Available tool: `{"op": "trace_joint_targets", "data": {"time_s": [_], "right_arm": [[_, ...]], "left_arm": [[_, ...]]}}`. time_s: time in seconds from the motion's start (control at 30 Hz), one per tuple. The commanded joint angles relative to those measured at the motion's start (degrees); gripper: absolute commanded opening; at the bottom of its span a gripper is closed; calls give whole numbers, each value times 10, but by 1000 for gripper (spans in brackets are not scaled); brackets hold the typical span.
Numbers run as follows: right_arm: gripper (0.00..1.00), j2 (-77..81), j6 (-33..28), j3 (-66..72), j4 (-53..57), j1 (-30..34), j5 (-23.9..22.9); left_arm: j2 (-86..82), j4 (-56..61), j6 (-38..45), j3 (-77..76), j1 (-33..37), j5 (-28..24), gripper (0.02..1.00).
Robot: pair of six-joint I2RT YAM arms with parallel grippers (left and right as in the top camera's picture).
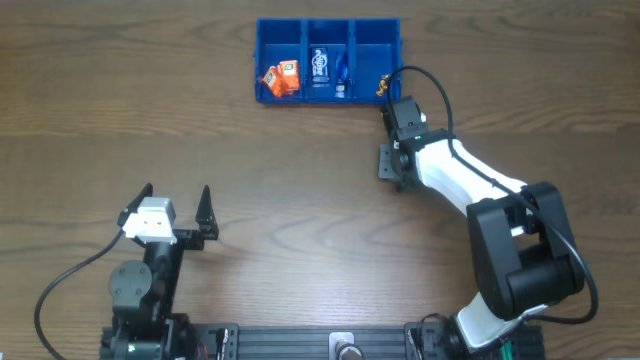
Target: Sort Candies Into Trays
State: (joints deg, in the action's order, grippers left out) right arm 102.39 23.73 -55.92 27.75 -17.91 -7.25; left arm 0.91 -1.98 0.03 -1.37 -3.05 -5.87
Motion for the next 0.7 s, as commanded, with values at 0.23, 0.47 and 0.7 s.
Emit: {"op": "trace_joint_targets", "data": {"time_s": [0.23,0.47,0.7], "right_arm": [[126,-2,17,2,-5,0,-2],[80,-110,5,-92,30,-23,-16],[75,-27,-54,-370,115,-16,-52]], "left_arm": [[-4,-20,4,10,3,-10,998],[-4,-20,4,10,3,-10,998],[-4,-20,4,10,3,-10,998]]}}
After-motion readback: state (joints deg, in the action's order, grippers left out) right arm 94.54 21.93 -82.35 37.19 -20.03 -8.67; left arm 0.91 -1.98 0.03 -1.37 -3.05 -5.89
